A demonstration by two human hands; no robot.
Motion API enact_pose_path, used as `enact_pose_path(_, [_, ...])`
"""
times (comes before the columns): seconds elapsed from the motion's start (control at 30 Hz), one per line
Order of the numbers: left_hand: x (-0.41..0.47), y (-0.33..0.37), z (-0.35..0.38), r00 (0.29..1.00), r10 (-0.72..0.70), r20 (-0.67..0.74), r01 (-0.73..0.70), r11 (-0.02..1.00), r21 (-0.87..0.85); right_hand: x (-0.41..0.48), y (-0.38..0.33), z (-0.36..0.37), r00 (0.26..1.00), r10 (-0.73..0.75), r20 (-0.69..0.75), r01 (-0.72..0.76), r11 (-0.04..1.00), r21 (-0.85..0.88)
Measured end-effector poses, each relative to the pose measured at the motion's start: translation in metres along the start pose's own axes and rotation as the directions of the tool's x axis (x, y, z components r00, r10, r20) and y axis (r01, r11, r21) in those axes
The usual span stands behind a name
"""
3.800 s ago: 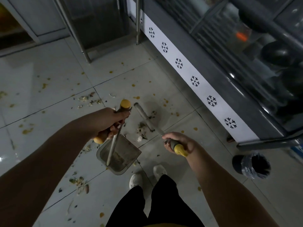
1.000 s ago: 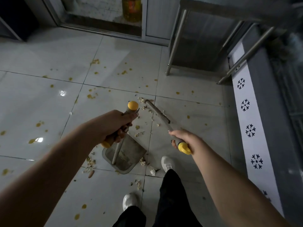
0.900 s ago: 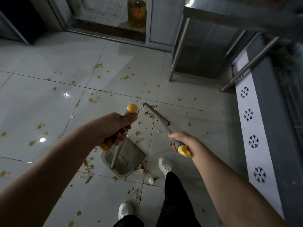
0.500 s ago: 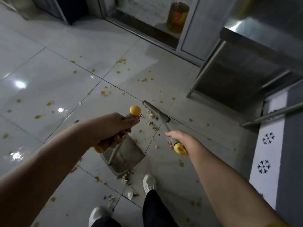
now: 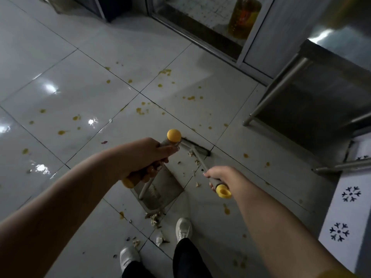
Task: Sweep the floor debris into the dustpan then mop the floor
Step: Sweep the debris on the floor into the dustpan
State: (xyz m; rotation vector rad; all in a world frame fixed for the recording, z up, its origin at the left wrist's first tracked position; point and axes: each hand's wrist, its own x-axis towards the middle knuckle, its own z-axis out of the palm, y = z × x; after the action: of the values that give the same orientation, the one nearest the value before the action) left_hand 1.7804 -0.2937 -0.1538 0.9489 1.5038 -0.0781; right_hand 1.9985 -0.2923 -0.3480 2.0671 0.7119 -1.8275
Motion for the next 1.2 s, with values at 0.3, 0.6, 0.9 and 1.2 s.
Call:
enact_pose_path(0.3, [-0.003,-0.008,-0.015,1.0,-0.015,-0.005,0.015,1.0,-0.007,-0.017,-0.021,-0.008,0.997,-0.065,0.051,0.065,0.998,-0.002])
enact_pose_path(0.6, [0.005,-0.019,-0.024,1.0,-0.014,-0.009,0.014,1.0,-0.02,0.001,-0.05,-0.004,0.997,-0.069,-0.016,0.068,0.997,-0.036])
enact_pose_path(0.9, [0.008,-0.019,-0.022,0.999,-0.034,0.018,0.034,0.999,-0.03,0.003,-0.014,0.051,0.999,-0.021,0.044,0.024,0.998,-0.063])
enact_pose_path(1.2, [0.0,-0.029,-0.015,0.998,0.002,0.07,-0.002,1.0,0.009,-0.022,0.002,0.002,0.979,0.013,0.202,-0.041,0.99,0.136])
